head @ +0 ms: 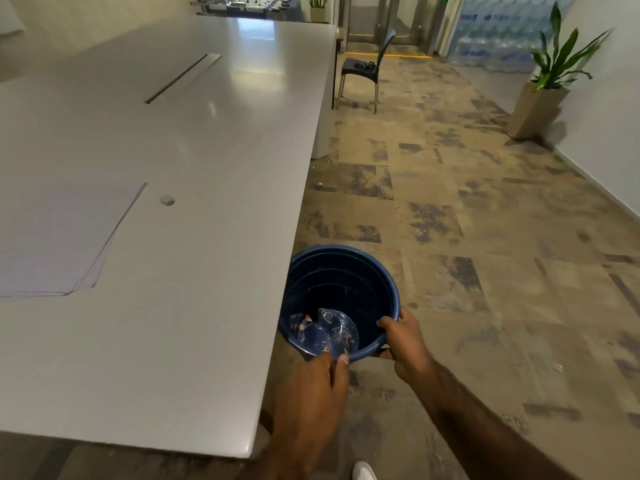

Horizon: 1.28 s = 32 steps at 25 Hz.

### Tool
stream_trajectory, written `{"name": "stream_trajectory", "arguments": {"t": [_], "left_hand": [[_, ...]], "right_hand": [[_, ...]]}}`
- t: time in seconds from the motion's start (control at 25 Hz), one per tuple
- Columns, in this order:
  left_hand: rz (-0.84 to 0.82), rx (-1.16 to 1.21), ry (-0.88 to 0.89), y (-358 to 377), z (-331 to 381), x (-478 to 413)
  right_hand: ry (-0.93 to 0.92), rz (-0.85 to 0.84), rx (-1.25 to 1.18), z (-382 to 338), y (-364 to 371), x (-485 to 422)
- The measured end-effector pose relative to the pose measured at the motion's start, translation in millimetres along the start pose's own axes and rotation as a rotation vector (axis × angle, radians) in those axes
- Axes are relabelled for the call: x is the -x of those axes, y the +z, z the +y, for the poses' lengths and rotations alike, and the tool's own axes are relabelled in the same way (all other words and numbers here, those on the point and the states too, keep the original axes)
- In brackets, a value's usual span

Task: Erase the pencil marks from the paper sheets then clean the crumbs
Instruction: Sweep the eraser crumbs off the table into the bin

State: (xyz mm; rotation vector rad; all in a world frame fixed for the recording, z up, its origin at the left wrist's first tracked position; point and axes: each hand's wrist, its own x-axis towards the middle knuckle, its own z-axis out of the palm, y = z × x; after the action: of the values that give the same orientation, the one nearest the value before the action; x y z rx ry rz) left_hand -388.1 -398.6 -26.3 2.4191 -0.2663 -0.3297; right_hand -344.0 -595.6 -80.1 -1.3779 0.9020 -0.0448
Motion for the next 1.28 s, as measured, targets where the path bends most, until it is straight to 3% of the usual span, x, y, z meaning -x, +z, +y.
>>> {"name": "stream_trajectory", "arguments": {"t": [0.2,0.52,0.72,0.92,1.08,1.28], "left_hand": [[-0.038,0.075,-0.333,55,-37,-10],[0.221,1.045,-0.851,155,-81,-161],[0.308,1.096,-0.931,267,-173,-245],[0.391,1.089,-0.891,364,-296,-310],[0.388,1.07,-0.823,409,-380,-335],[0.418,1.096,-0.829,442,-457,-356]], "right_hand": [[0.042,-0.078,0.061,4,-13,-43],[0.029,-0.25,0.17,56,10,-195],[-0.061,-0.326,0.272,148,51,-315],[0.005,-0.347,0.291,278,89,-424],[0.09,-0.358,0.243,366,120,-478],[0.18,-0.368,0.186,423,161,-506]]}}
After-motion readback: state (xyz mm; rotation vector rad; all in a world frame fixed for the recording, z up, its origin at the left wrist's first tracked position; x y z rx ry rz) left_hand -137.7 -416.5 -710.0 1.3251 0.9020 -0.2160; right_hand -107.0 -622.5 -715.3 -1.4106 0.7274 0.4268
